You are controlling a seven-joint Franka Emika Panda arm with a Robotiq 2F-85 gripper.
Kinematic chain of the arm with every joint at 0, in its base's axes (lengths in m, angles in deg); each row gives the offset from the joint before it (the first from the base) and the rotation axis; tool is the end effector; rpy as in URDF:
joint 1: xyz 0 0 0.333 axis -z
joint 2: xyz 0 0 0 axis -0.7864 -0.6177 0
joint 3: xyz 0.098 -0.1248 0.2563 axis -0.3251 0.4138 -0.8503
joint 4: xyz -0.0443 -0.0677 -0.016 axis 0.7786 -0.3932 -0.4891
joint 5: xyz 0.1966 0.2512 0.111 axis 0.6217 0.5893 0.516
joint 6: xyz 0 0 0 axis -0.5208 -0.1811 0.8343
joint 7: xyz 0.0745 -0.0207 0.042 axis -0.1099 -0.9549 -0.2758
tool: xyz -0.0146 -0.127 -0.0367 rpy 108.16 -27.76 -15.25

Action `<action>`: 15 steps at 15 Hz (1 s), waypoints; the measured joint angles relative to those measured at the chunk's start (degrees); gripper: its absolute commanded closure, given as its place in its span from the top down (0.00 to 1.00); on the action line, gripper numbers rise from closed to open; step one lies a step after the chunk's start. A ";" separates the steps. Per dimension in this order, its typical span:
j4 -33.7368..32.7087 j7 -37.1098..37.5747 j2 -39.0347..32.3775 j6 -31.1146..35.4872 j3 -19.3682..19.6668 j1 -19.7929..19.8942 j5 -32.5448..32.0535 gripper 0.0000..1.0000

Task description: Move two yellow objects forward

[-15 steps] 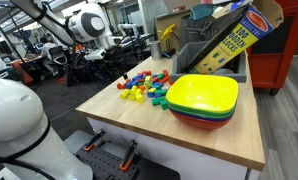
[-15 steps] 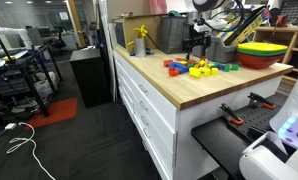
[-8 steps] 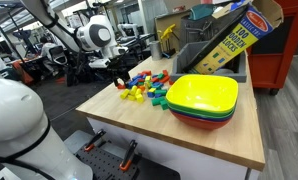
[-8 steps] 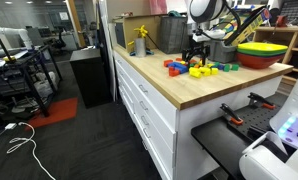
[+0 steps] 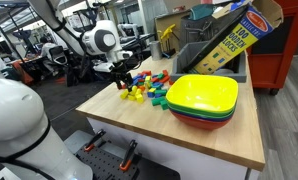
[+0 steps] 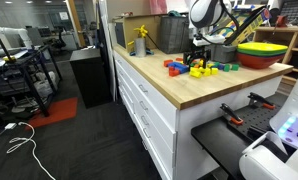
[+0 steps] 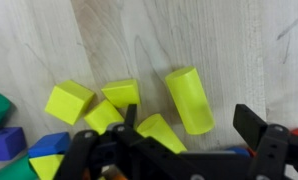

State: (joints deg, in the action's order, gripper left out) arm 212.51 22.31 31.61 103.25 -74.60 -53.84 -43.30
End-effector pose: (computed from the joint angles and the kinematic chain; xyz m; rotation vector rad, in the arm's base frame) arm 0.4102 0.0593 0.2706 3.0952 -0.3321 -0.0856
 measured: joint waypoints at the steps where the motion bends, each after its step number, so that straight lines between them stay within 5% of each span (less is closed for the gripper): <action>1: 0.00 -0.12 -0.29 0.27 0.21 0.00 0.57 0.70; 9: -0.02 -5.61 -2.91 1.57 0.20 -1.63 8.08 0.09; 15: -0.31 -5.93 -2.22 1.45 0.43 -1.76 8.17 0.08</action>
State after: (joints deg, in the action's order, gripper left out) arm 212.20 16.38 29.39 104.70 -74.18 -55.59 -35.13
